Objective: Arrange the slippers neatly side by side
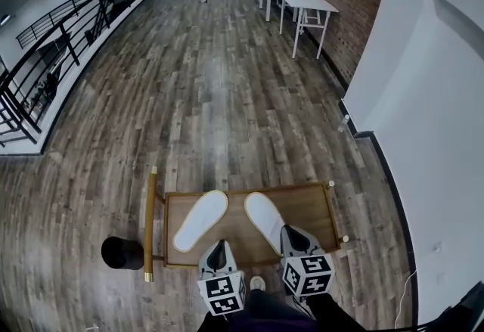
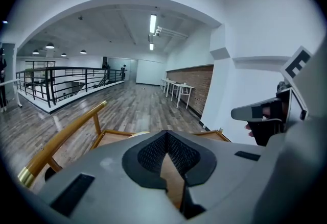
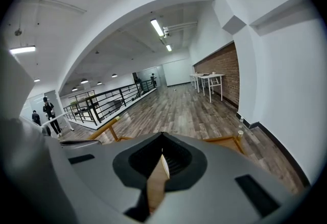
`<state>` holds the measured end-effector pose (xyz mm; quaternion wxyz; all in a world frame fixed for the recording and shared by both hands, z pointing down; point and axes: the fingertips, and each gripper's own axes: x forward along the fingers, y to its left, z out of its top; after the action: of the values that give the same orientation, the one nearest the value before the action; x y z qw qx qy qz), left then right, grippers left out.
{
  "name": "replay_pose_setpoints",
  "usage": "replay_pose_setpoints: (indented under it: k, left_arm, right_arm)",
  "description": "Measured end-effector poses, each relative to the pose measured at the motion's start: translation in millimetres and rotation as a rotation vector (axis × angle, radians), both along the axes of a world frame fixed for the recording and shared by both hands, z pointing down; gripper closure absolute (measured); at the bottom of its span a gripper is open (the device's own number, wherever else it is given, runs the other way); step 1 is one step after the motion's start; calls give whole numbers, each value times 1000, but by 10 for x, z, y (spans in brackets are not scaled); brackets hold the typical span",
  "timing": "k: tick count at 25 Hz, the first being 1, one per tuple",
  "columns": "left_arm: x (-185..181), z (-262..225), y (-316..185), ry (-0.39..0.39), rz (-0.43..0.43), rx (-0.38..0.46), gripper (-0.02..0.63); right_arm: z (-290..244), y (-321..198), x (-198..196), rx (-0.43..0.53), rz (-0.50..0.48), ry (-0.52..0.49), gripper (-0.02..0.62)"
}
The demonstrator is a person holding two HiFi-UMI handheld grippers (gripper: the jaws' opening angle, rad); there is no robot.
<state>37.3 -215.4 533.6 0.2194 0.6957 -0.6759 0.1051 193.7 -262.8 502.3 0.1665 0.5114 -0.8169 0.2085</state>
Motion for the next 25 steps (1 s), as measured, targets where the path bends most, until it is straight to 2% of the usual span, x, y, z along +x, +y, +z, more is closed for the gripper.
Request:
replay_pose_setpoints:
  k: [4,12,19,25]
  left_arm:
    - [-53,25,-15,-21,-29,-12,606]
    - [-170,-74,-165,-44,-4,3,606]
    - [-140,-54,-264,-20,48,14,606]
    - [-177,-42,-299,-6,49,23,606]
  right_arm:
    - [92,-77,17,-24,-15,-2,597]
    - [145,-167,-139,-41,-17,-4,597]
    - [117,-263,-254,-31,-35,-2,597]
    - [213,-370,-274,-88,-49,-59,597]
